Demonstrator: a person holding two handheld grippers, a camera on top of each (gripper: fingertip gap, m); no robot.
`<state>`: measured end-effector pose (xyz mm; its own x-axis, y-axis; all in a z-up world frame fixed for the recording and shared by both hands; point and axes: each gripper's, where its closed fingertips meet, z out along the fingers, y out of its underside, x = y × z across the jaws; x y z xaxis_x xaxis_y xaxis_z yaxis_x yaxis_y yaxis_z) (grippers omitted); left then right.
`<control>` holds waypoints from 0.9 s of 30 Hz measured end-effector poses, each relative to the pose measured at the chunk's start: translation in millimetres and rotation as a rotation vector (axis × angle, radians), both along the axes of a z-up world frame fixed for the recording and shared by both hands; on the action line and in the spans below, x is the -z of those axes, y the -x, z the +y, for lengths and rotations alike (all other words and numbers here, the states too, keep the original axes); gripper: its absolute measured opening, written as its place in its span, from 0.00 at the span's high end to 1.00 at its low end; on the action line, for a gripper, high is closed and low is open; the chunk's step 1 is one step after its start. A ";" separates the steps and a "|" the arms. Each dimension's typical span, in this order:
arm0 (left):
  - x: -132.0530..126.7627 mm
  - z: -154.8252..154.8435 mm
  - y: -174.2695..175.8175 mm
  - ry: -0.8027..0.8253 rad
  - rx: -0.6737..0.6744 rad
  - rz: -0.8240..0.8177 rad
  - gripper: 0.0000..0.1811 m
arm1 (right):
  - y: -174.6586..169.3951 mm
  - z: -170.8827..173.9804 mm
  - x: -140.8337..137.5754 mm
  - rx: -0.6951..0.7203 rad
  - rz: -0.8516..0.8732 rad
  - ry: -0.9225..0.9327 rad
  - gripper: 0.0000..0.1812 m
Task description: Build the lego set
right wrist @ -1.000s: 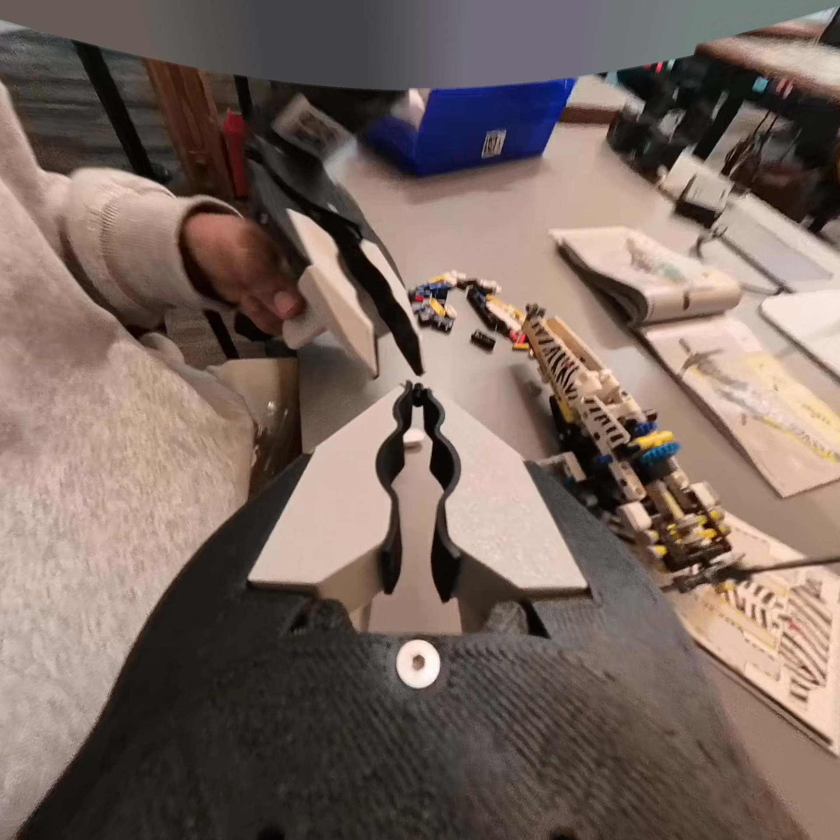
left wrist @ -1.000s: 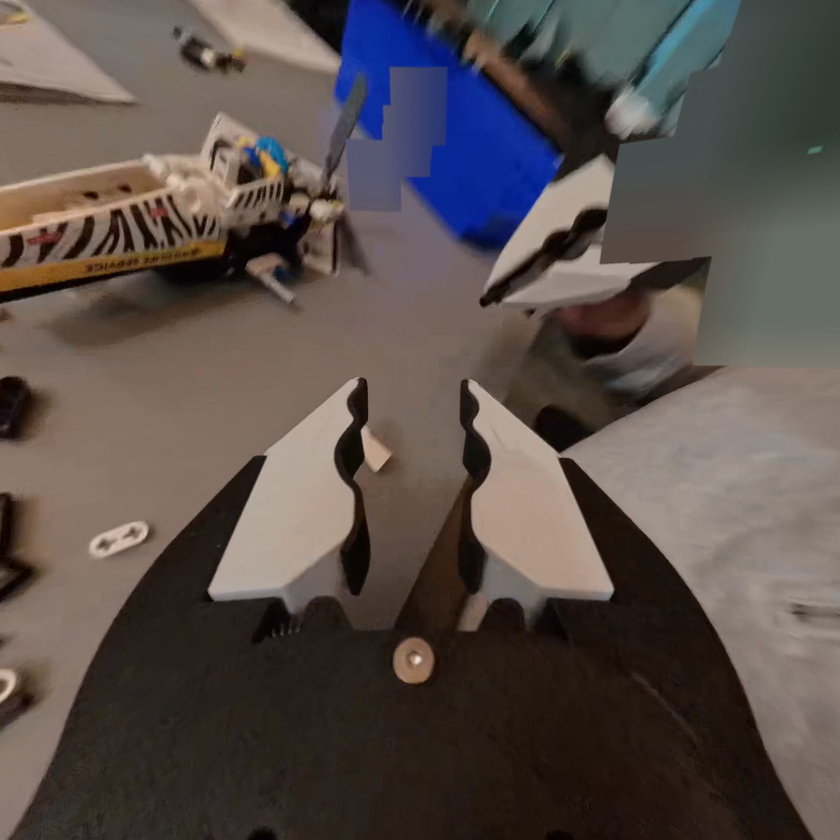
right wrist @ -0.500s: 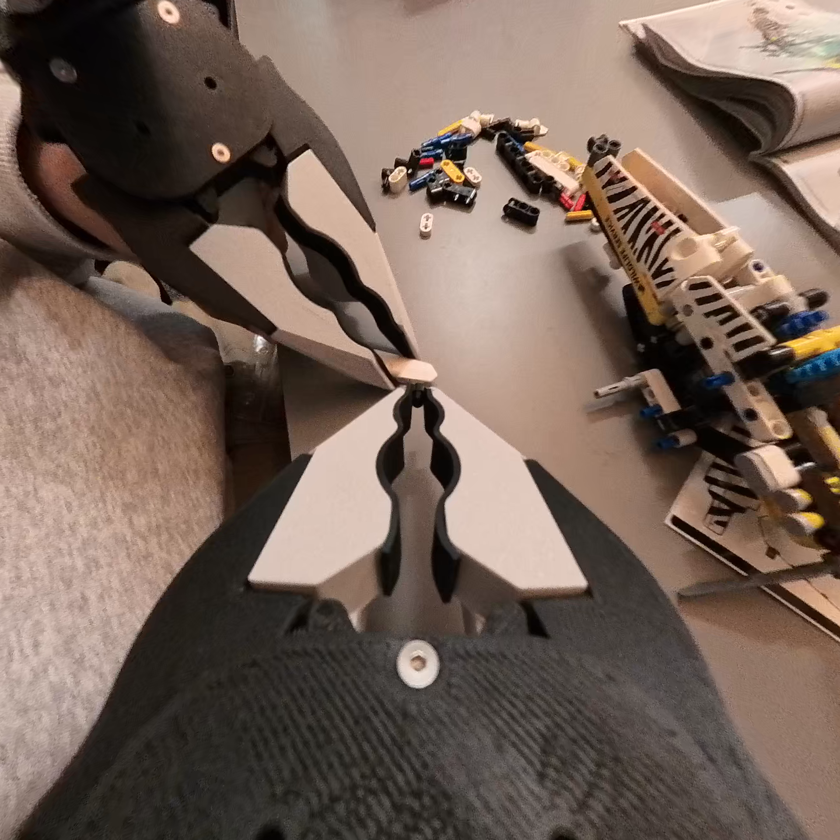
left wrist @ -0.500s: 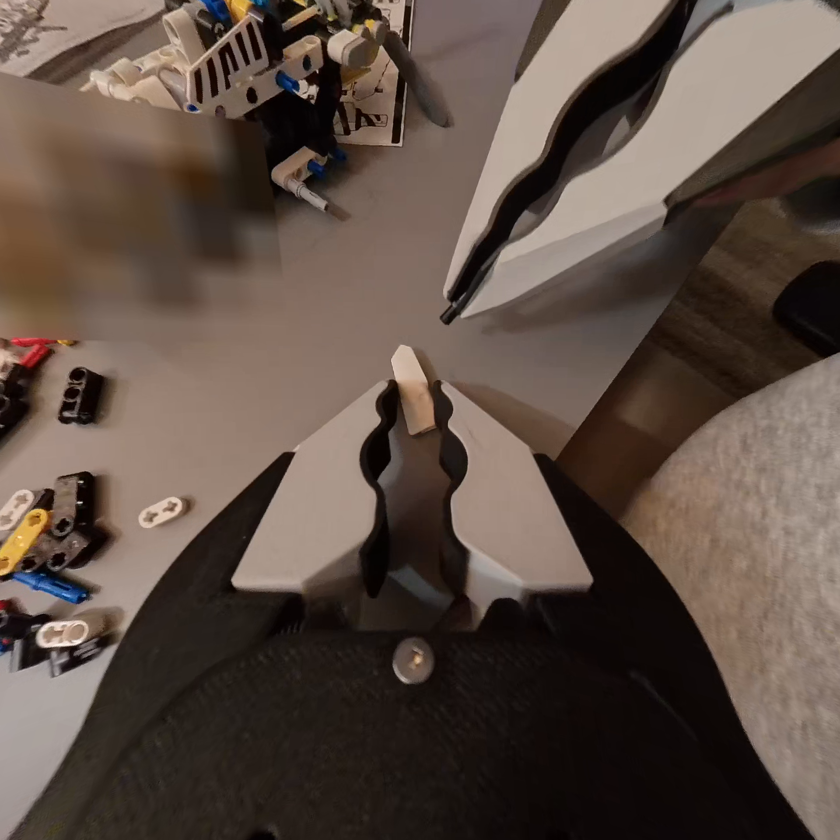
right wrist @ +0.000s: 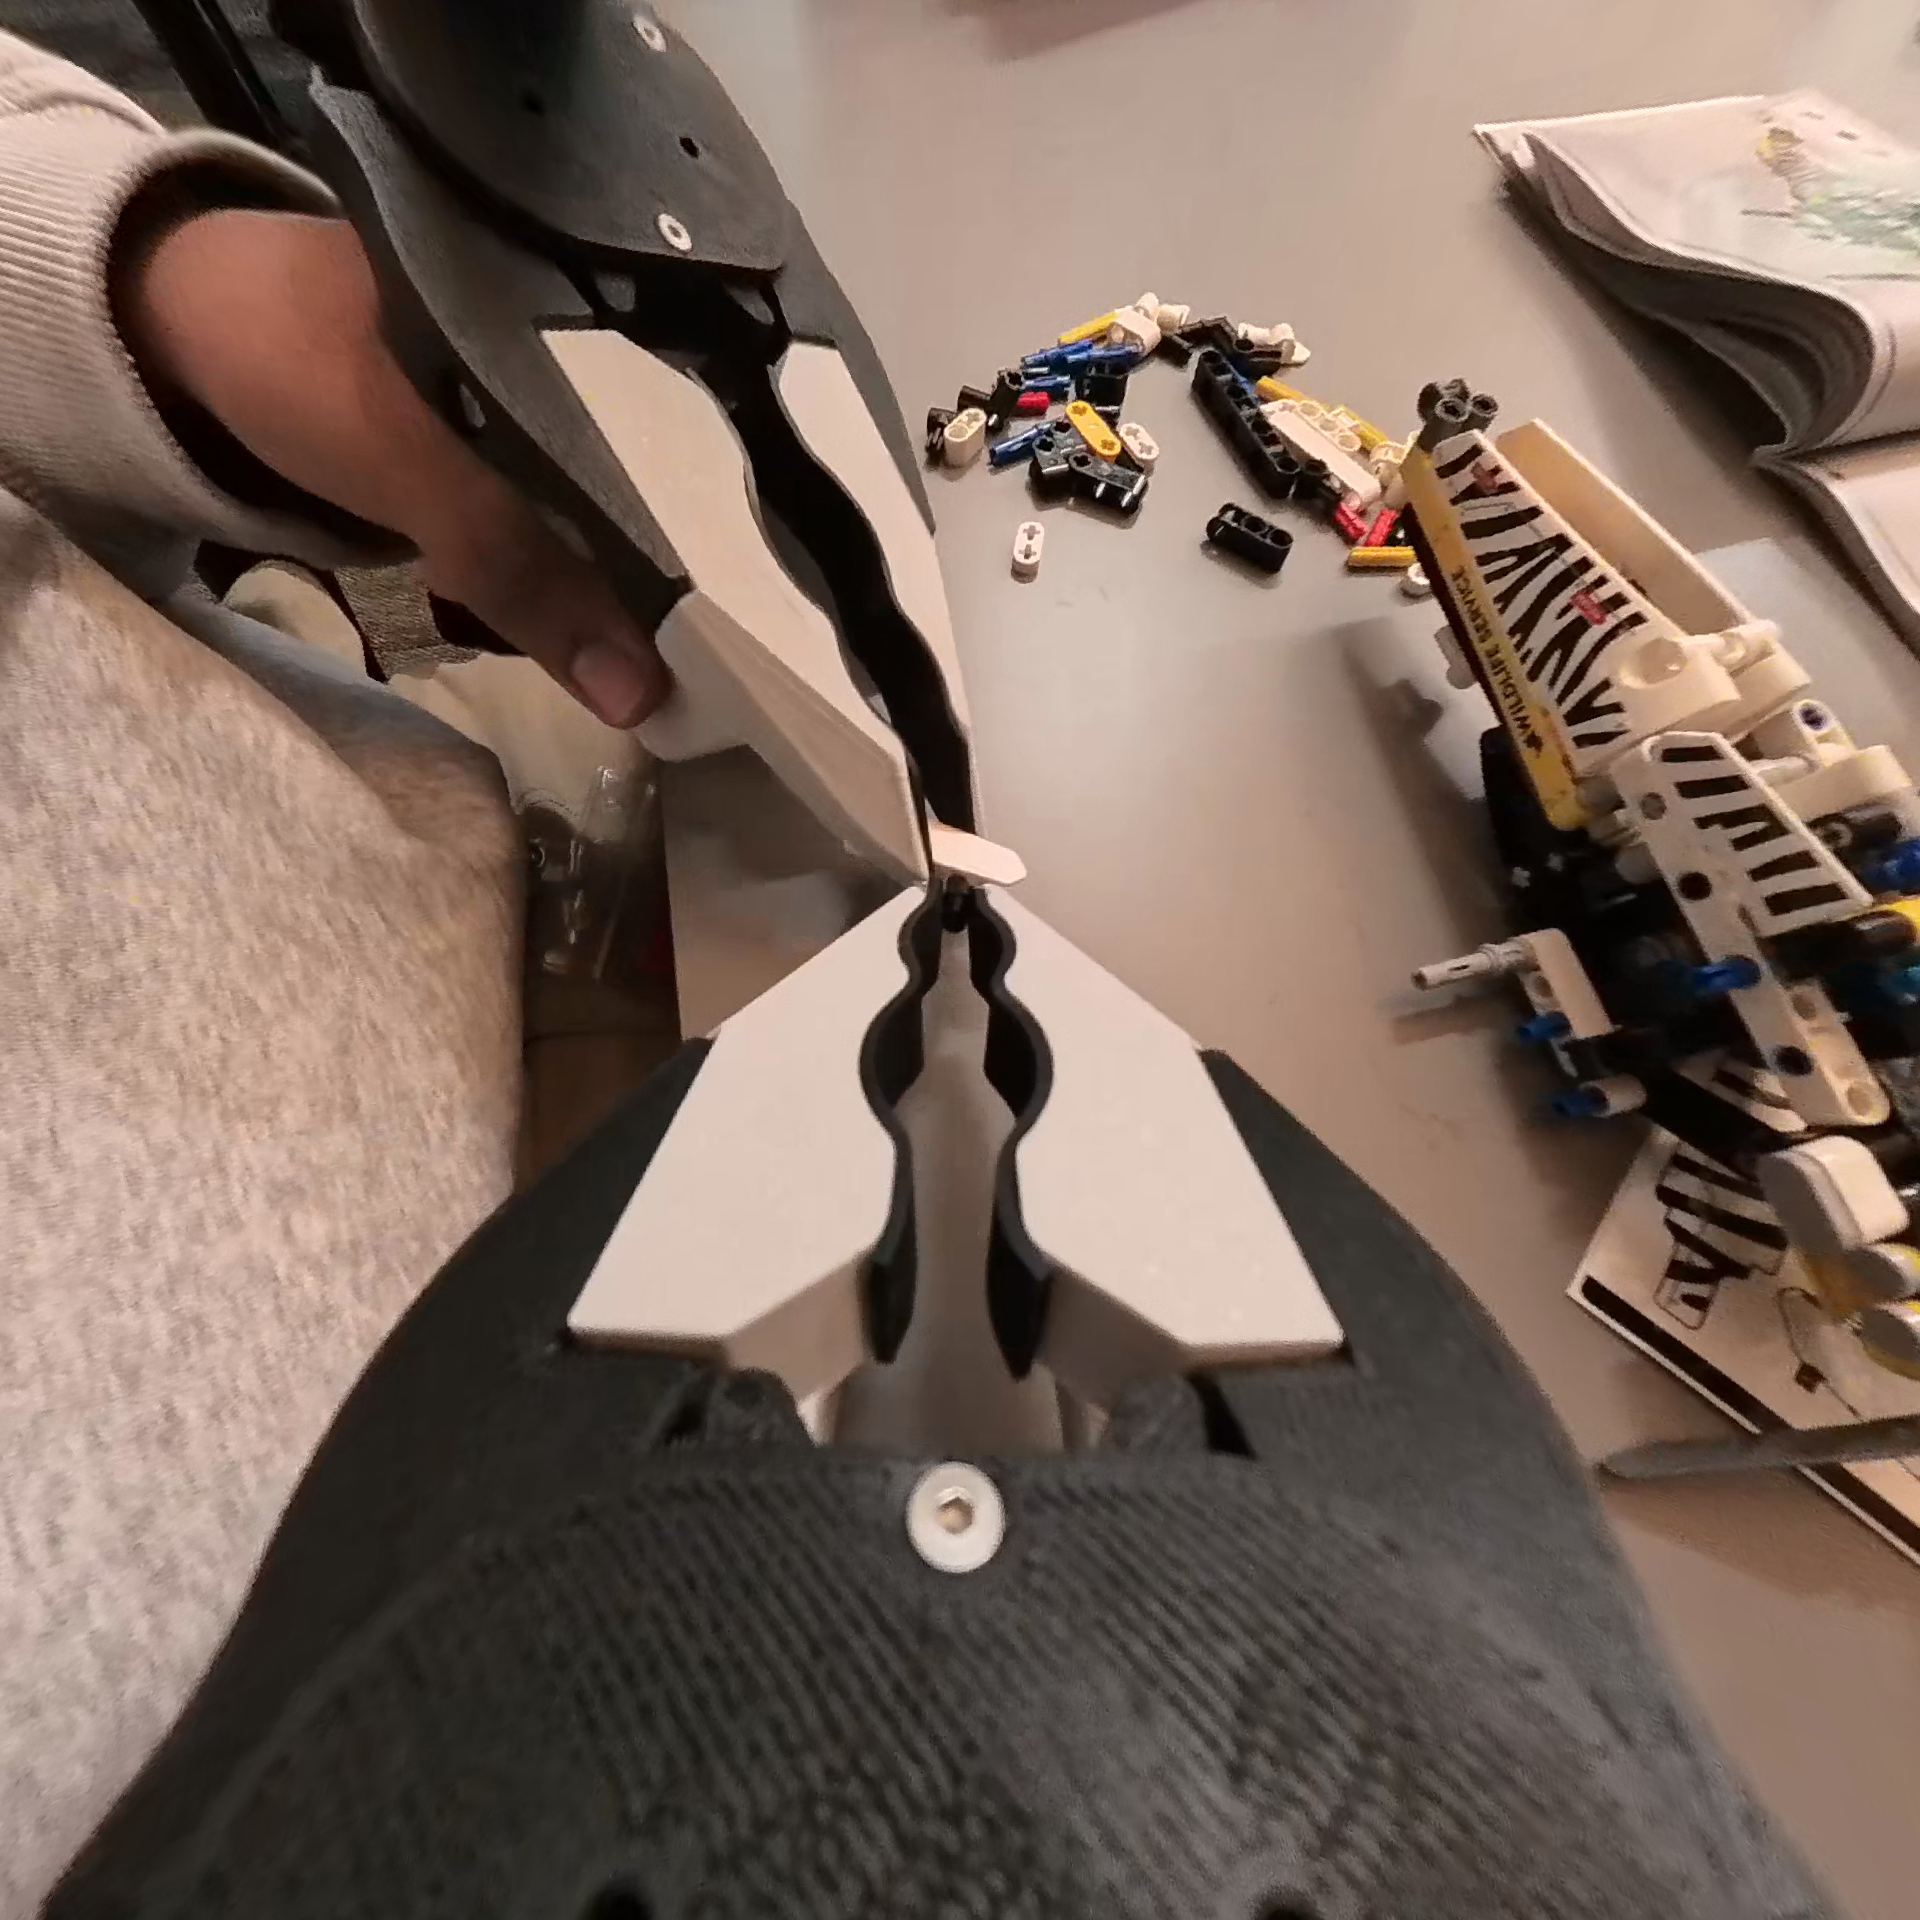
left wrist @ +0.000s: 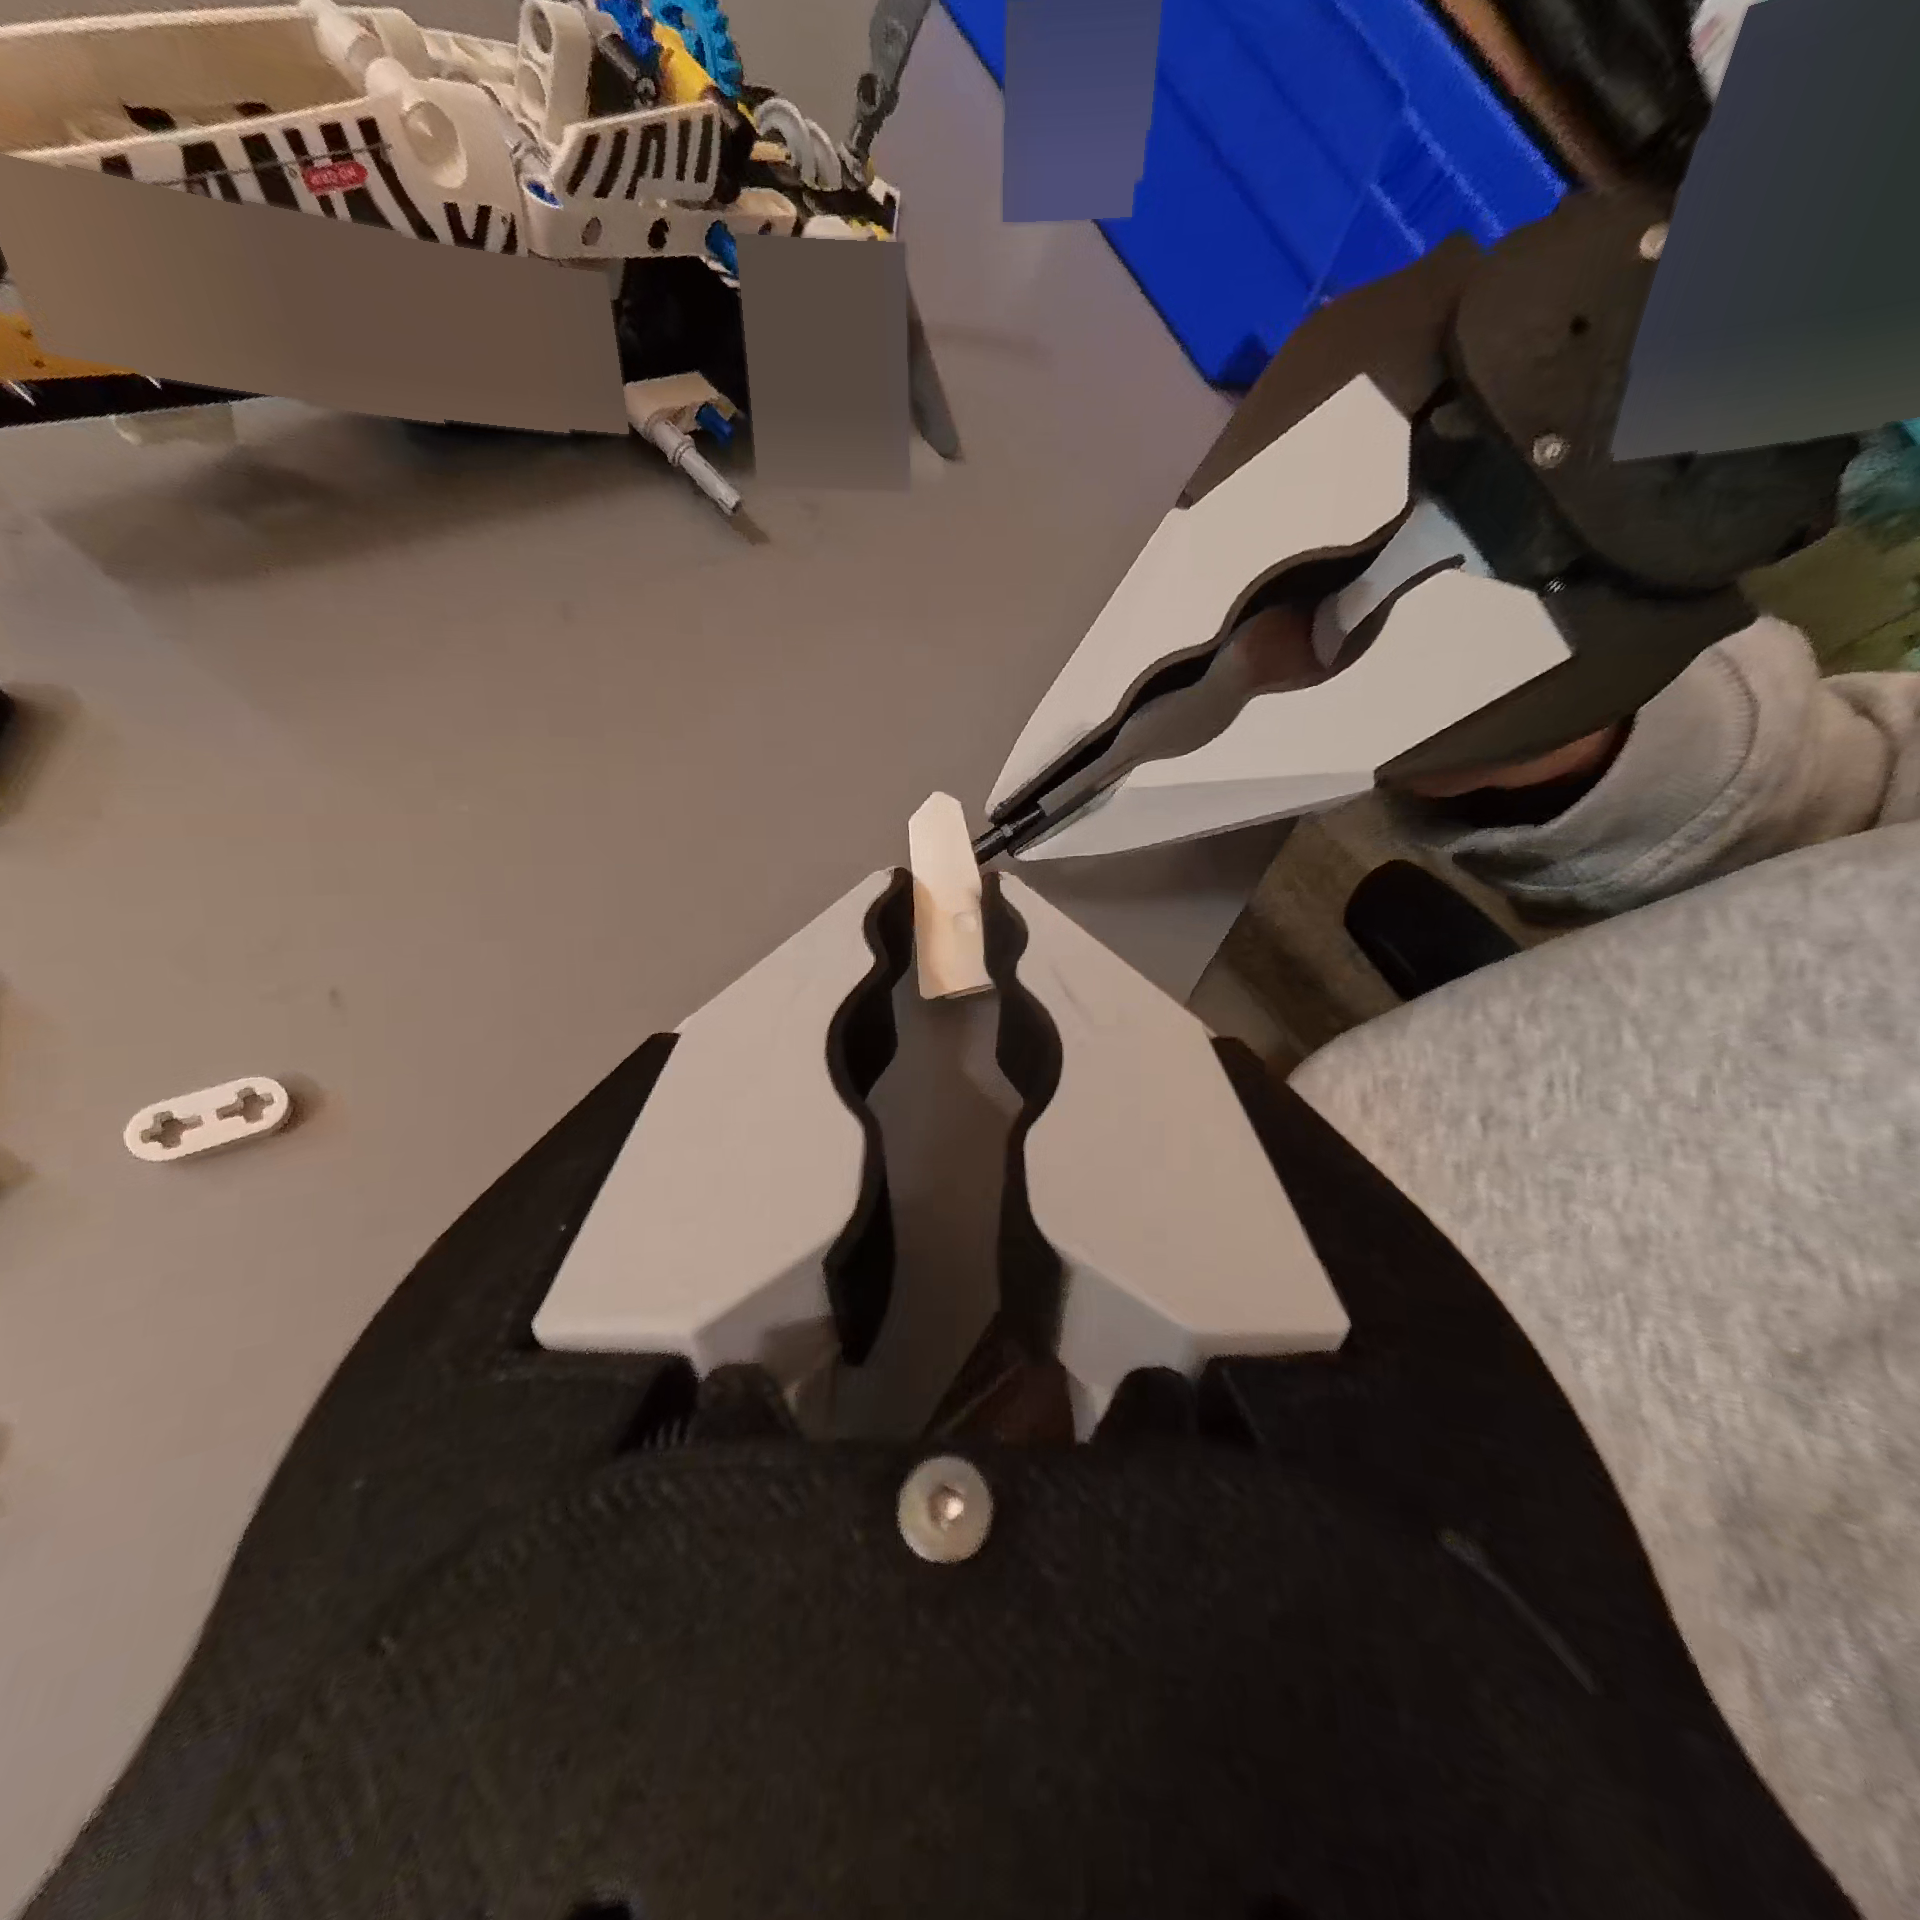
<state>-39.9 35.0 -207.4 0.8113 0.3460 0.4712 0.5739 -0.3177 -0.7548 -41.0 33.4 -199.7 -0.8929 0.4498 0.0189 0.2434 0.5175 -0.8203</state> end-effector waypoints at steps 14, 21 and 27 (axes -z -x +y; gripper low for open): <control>-5.8 1.2 -0.1 -0.083 -0.004 -0.081 0.94 | 5.2 2.6 -2.6 0.029 0.011 0.017 0.99; -1.6 2.2 -2.3 -0.041 0.015 -0.063 1.00 | 5.6 4.0 0.4 0.036 0.009 0.013 0.99; -5.2 2.1 -1.9 -0.076 0.027 -0.084 1.00 | 5.3 4.9 -2.5 0.028 0.011 0.033 0.99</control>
<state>-38.0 37.0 -202.2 0.7765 0.2852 0.5619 0.6280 -0.2772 -0.7272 -46.3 38.4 -197.2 -0.8797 0.4753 0.0132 0.2487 0.4836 -0.8392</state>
